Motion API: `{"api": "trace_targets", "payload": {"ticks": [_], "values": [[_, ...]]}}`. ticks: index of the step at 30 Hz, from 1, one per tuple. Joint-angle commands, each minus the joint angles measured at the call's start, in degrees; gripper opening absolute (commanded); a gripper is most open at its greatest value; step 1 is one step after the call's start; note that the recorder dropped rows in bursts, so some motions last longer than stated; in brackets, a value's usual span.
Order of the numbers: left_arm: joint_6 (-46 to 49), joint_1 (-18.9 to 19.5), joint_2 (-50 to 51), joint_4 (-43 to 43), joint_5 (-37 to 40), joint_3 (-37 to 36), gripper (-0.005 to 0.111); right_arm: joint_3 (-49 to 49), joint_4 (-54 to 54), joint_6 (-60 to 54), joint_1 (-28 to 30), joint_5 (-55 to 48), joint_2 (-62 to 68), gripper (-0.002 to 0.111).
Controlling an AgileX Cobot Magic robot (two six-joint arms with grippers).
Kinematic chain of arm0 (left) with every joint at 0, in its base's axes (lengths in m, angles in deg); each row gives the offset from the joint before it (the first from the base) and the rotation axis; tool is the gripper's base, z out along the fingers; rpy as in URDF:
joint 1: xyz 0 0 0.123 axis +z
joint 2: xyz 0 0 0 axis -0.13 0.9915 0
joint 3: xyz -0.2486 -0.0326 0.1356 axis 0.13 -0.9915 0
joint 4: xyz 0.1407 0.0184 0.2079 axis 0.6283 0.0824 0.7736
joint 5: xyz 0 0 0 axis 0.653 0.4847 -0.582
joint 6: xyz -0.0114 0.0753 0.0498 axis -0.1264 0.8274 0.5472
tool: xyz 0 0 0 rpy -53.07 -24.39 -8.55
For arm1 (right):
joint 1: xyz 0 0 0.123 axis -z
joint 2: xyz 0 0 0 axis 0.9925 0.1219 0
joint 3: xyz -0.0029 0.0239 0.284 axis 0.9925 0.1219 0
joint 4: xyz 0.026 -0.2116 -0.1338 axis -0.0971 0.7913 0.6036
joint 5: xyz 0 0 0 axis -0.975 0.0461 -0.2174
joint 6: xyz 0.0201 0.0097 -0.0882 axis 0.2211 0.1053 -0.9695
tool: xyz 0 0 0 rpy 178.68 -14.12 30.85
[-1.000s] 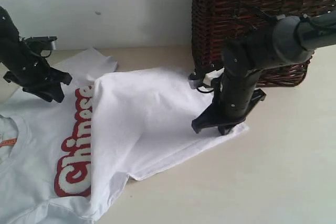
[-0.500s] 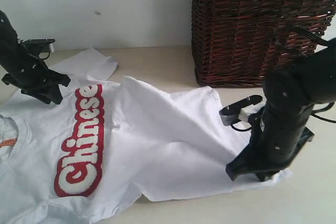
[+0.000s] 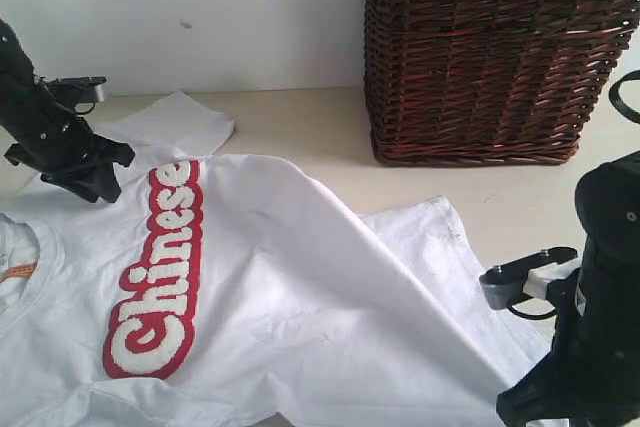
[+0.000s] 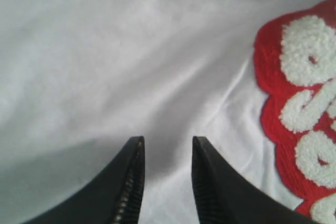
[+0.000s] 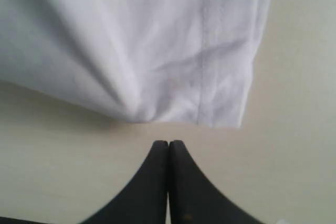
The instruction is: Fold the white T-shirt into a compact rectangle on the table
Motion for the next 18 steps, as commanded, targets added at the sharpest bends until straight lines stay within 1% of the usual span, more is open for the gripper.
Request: {"api": "trace_targets", "payload": {"ticks": [1, 3, 5, 9, 11, 12, 15, 18], "values": [[1.73, 0.02, -0.89, -1.79, 4.41, 0.09, 0.032, -1.53, 0.88, 0.55, 0.24, 4.74, -1.10, 0.000], [3.19, 0.02, -2.35, -1.79, 7.08, -0.01, 0.032, -2.12, 0.88, 0.55, 0.24, 8.84, -1.10, 0.000], [3.36, 0.02, -4.54, -3.32, 7.70, -1.54, 0.029, -2.26, 0.88, 0.40, 0.24, 13.23, -1.10, 0.000], [6.09, -0.63, -11.03, -6.16, 7.82, -9.00, 0.010, -2.26, 1.00, 0.39, 0.24, 20.34, -0.33, 0.000], [6.12, -1.88, -14.40, -5.91, 7.96, -14.02, 0.003, -2.26, 1.00, 0.39, 0.24, 21.85, 0.39, 0.000], [6.12, -2.52, -16.06, -5.91, 7.47, -16.16, 0.002, -2.26, 1.00, 0.39, 0.24, 22.17, 0.67, 0.000], [5.67, -5.41, -20.06, -6.16, 7.72, -24.10, 0.001, -2.26, 1.00, -0.20, 0.24, 22.93, 1.38, 0.000], [3.61, -9.52, -23.65, -5.71, 9.13, -31.22, 0.000, -2.26, 1.00, -0.29, 0.24, 24.02, 2.10, 0.000]]}}
